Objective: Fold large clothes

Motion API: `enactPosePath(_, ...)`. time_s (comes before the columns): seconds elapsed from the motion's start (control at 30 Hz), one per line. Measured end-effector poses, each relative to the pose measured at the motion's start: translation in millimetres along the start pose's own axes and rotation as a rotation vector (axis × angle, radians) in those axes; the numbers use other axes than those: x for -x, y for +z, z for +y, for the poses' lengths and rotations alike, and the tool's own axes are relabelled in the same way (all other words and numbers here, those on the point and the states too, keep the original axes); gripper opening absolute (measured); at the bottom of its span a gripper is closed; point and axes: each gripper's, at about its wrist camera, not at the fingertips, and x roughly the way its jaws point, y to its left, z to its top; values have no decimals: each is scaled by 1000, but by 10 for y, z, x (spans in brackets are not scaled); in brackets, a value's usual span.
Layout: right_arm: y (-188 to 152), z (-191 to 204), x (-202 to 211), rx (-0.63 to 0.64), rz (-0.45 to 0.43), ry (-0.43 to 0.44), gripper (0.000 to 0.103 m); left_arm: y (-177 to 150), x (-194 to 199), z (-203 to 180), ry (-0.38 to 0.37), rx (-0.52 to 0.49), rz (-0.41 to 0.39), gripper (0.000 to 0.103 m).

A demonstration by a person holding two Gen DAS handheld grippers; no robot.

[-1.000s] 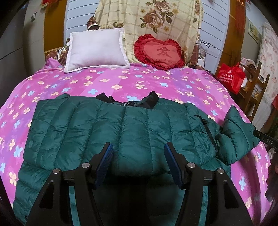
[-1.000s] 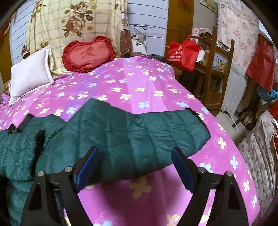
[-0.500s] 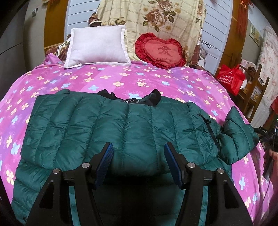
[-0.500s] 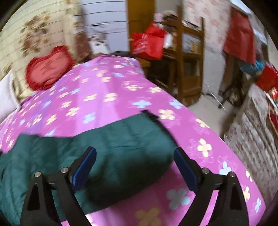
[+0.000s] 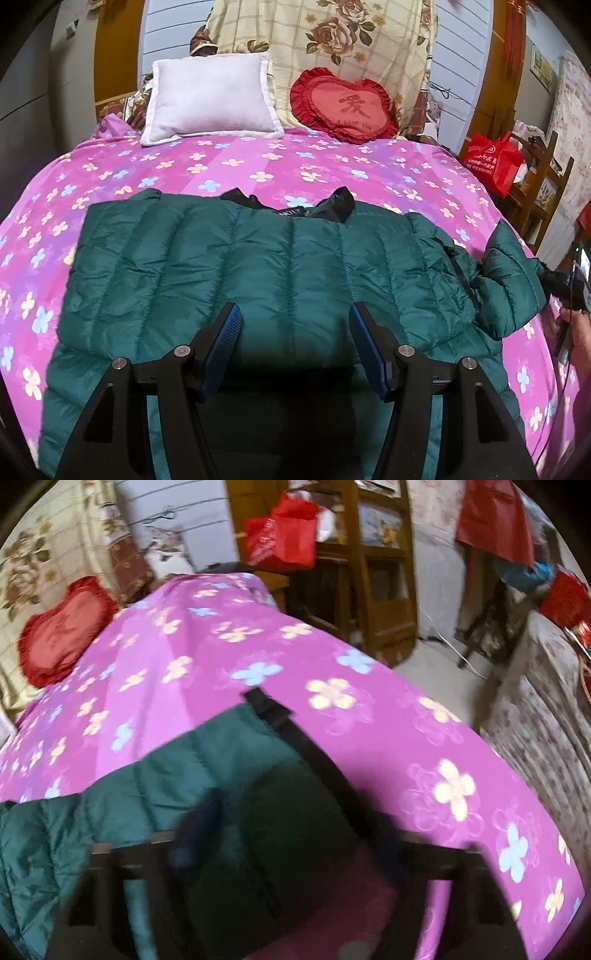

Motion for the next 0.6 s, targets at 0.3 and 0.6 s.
enactPosePath(0.3, 124, 251, 856, 71, -80, 222, 13, 38, 321, 341, 61, -30, -32, 42)
enactPosePath(0.6, 106, 1275, 2003, 226, -122, 523, 12, -6, 458, 855, 84, 58, -24, 42)
